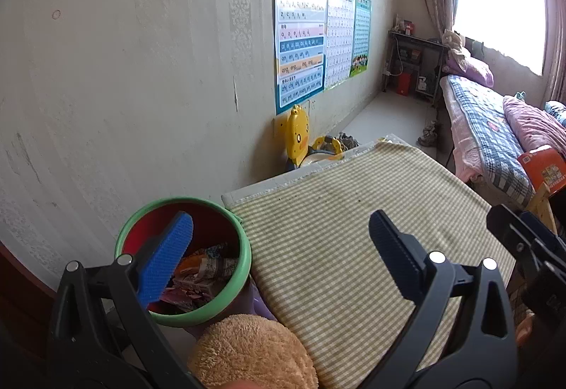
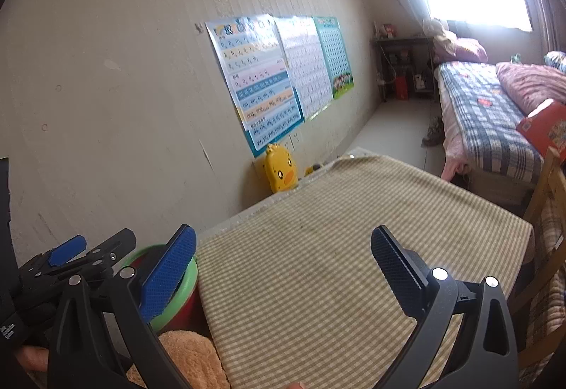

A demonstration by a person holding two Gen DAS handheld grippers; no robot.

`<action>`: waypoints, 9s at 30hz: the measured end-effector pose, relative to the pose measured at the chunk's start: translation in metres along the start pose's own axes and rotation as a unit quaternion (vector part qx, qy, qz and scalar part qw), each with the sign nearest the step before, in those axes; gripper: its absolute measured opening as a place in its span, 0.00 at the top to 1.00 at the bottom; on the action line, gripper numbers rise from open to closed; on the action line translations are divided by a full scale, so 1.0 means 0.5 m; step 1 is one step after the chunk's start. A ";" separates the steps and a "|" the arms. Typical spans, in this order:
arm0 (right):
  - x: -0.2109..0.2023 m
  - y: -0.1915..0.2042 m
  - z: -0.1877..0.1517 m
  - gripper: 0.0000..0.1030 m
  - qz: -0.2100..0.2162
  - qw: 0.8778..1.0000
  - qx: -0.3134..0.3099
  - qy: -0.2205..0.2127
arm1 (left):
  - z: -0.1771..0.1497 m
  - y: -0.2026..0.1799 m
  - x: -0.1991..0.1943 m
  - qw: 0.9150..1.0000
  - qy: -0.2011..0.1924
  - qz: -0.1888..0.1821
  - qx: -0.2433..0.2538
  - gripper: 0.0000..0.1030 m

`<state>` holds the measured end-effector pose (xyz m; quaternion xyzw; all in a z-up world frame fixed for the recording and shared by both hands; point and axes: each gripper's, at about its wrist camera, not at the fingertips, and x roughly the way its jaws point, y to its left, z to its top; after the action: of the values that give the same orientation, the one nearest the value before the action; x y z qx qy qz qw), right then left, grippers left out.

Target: Collect trash

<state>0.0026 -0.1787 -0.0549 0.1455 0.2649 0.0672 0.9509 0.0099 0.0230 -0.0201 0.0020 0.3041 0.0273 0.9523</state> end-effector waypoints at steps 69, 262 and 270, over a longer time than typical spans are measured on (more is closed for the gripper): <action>0.321 -0.421 -0.029 0.06 -0.246 0.955 0.015 0.166 | -0.141 0.322 -0.080 0.993 -0.026 0.052 -0.099 0.05; -0.125 -0.011 0.063 0.07 0.015 0.985 0.172 0.006 | -0.054 -0.045 -0.032 0.993 0.016 -0.110 -0.040 0.05; -0.138 0.004 0.068 0.07 0.042 0.979 0.199 0.000 | -0.072 -0.110 -0.034 0.998 0.003 -0.051 -0.027 0.05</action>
<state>-0.0384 -0.1991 0.0072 0.3424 0.2662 0.0529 0.8995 -0.0218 -0.0335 -0.0406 -0.0398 0.3059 -0.0133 0.9511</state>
